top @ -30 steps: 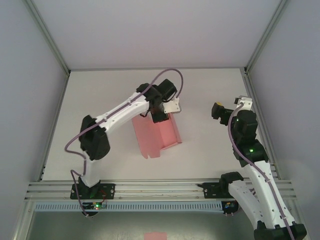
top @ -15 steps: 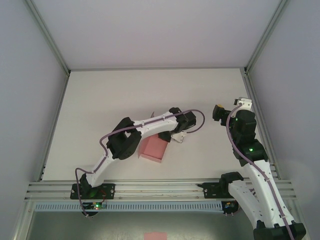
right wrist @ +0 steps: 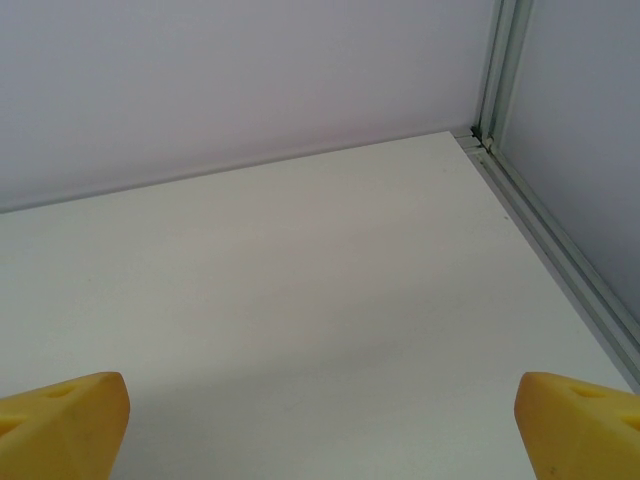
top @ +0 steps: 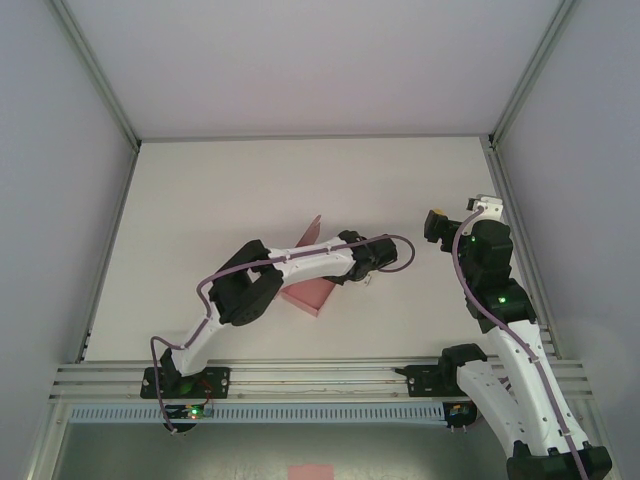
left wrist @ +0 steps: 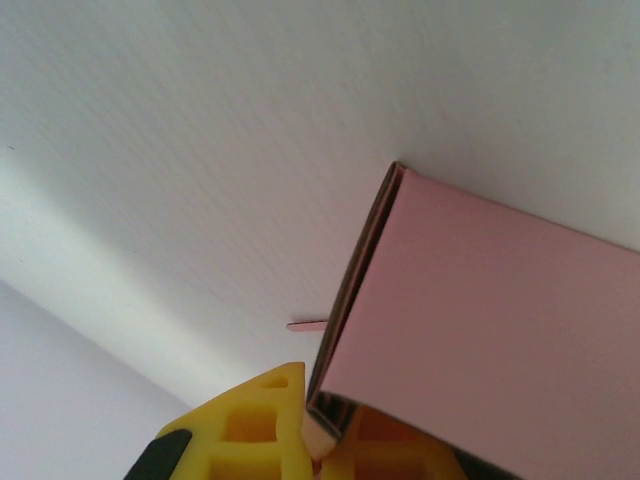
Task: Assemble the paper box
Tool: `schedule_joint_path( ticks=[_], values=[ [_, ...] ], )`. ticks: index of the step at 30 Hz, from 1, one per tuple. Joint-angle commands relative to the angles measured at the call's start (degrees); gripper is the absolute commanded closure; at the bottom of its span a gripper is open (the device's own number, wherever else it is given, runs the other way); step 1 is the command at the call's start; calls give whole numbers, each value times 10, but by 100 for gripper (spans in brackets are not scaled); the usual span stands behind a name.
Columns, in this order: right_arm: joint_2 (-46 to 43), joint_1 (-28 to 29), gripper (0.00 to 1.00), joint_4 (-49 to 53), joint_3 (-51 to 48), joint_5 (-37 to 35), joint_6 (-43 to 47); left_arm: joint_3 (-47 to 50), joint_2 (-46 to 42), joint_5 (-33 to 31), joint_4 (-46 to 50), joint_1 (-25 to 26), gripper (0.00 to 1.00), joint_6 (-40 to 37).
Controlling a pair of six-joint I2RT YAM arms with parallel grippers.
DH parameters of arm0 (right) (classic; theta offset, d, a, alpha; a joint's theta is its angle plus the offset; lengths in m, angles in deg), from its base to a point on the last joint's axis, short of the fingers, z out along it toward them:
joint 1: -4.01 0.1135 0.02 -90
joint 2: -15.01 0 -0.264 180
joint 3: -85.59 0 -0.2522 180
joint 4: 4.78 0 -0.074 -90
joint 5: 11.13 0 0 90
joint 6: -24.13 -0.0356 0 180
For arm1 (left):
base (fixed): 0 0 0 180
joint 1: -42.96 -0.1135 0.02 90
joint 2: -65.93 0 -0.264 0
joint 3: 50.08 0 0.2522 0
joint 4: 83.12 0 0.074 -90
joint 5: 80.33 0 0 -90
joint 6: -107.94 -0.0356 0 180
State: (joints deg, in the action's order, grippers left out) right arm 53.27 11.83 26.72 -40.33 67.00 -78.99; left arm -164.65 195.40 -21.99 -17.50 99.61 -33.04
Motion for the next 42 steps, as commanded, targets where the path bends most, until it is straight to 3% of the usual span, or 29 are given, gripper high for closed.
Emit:
schedule_joint_path(
  ticks=[1,3,11,18,20,22,24,25,28,30,32,34,36,38,42],
  values=[
    [-1,-6,2,-11,-7,17,4,31,15,99,-91,3,98,23],
    [0,-6,2,-11,-8,21,4,21,-3,89,-88,1,95,19],
    [-4,-5,2,-2,-9,35,5,-3,-43,53,-72,0,62,13],
    [-1,-6,2,3,-8,52,4,-13,-88,55,-75,0,53,30],
    [0,-6,2,3,-5,63,6,-25,-103,58,-67,0,44,35],
    [0,-6,2,-1,-6,72,18,-34,-125,65,-67,0,41,48],
    [2,-6,2,-8,-6,79,35,-43,-153,82,-61,0,30,72],
    [5,-7,2,-16,-6,76,36,-47,-172,95,-63,0,1,91],
    [26,-6,2,-47,-6,78,23,-45,-236,97,-98,-1,0,168],
    [44,-7,2,-50,1,95,20,-49,-269,58,-103,-1,0,253],
    [56,-7,2,-46,2,106,16,-68,-290,-8,-60,-4,0,405],
    [57,-7,2,-46,-8,102,11,-83,-305,-42,47,-11,0,592],
    [53,-7,2,-46,-20,101,10,-43,-332,-10,95,-13,0,710],
    [47,-7,2,-46,-29,102,9,14,-358,43,102,-12,0,758],
    [34,-7,2,-53,-48,108,11,95,-386,89,103,-38,0,841]
  ],
)
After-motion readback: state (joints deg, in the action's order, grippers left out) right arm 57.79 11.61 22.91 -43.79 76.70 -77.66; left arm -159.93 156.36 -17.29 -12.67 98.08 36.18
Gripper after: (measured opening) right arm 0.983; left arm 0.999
